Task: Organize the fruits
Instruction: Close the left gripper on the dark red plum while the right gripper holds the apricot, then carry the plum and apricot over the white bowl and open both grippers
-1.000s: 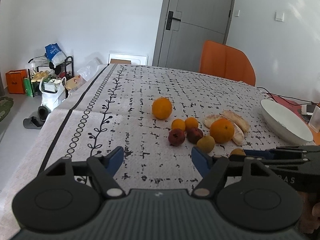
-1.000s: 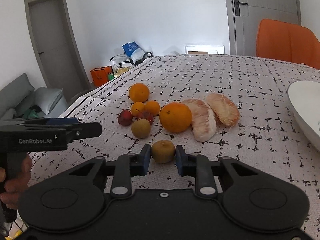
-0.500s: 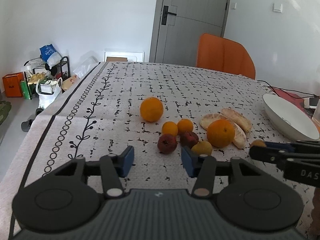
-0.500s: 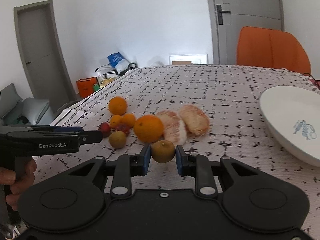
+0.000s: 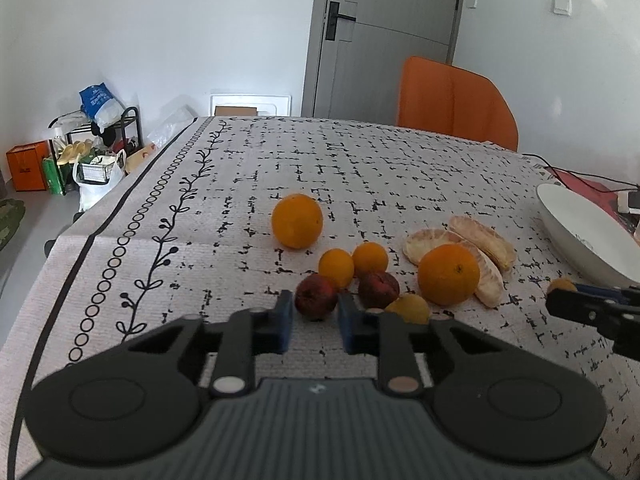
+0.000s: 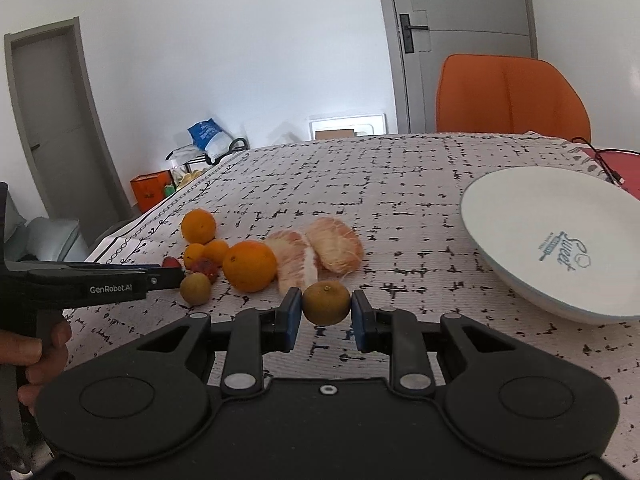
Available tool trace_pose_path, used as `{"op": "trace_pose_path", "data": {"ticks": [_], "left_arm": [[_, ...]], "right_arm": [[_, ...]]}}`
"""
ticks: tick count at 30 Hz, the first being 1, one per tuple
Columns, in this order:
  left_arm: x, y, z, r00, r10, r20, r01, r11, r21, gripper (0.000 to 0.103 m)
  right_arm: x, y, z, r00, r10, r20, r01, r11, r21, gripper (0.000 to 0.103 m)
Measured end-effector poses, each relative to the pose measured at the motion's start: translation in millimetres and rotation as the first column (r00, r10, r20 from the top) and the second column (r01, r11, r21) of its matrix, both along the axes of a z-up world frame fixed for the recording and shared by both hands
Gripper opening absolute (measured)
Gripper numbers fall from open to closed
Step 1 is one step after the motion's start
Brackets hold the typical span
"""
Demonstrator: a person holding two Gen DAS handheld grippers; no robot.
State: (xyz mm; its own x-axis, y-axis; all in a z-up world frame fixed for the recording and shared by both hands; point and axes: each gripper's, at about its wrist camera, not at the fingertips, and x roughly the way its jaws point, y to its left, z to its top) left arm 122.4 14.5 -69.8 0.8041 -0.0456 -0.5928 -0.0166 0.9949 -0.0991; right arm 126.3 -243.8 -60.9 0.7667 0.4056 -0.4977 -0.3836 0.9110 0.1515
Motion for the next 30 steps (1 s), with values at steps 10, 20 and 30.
{"op": "trace_pose_path", "data": {"ticks": [10,20,30], "left_arm": [[-9,-6,12,0.999,-0.005,0.033,0.005,1.0,-0.003,0.022],[-15,-31,32,0.995,-0.036,0.089,0.034,0.999,0.02,0.022],[-11,-64,42,0.989,-0.096,0.114,0.093,0.995,0.031,0.022]], "right_arm": [[-2,-18,5,0.999,-0.037,0.023,0.036,0.999,0.024,0.025],[-5,-39,14,0.994,-0.086,0.066,0.083,0.995,0.053,0.025],[-7,-72,19,0.98,-0.178,0.089,0.17,0.982,0.087,0.025]]}}
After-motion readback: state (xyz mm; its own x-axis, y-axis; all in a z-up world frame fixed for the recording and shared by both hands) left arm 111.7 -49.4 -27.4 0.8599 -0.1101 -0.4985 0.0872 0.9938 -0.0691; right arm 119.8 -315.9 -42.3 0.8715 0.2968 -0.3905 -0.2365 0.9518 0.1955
